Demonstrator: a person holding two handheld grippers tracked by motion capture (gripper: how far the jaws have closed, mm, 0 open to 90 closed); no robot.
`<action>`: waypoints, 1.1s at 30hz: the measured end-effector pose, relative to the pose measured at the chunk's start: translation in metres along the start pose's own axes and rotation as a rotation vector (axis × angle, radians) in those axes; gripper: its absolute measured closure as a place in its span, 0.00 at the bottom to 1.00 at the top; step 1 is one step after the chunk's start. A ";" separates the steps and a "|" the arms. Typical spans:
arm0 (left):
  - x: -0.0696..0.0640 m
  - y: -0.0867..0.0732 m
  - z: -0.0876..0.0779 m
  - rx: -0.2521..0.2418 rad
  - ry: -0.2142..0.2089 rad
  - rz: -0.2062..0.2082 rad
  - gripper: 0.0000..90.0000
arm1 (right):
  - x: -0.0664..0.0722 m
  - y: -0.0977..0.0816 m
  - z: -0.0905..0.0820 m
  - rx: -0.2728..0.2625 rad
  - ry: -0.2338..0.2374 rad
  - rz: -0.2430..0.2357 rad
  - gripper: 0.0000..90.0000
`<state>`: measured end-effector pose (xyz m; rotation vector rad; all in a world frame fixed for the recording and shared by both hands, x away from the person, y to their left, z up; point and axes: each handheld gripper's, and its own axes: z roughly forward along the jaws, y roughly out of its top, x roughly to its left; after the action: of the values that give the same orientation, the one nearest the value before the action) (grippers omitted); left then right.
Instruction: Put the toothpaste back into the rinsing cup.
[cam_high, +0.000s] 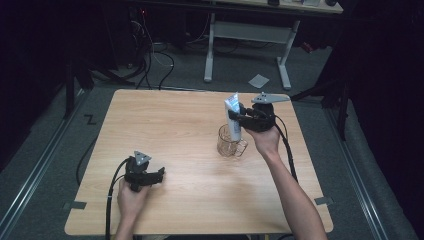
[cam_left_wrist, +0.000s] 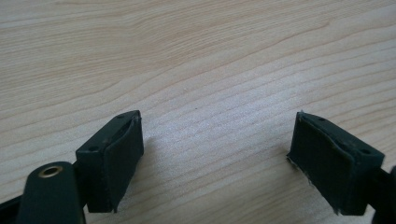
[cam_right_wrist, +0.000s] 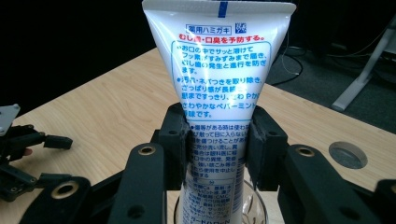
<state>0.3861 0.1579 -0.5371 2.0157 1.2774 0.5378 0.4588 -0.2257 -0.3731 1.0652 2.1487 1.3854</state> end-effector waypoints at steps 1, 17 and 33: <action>0.000 0.000 0.000 0.000 0.000 0.000 0.20 | -0.001 0.000 0.001 0.000 -0.003 0.000 0.71; 0.000 0.000 0.000 0.000 0.000 0.000 0.20 | -0.010 -0.003 0.016 0.010 -0.043 0.019 0.70; 0.000 0.000 0.000 0.001 0.000 0.000 0.20 | -0.014 -0.010 0.030 0.057 -0.078 0.007 0.69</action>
<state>0.3861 0.1580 -0.5370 2.0159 1.2777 0.5371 0.4837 -0.2202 -0.3968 1.1301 2.1417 1.2714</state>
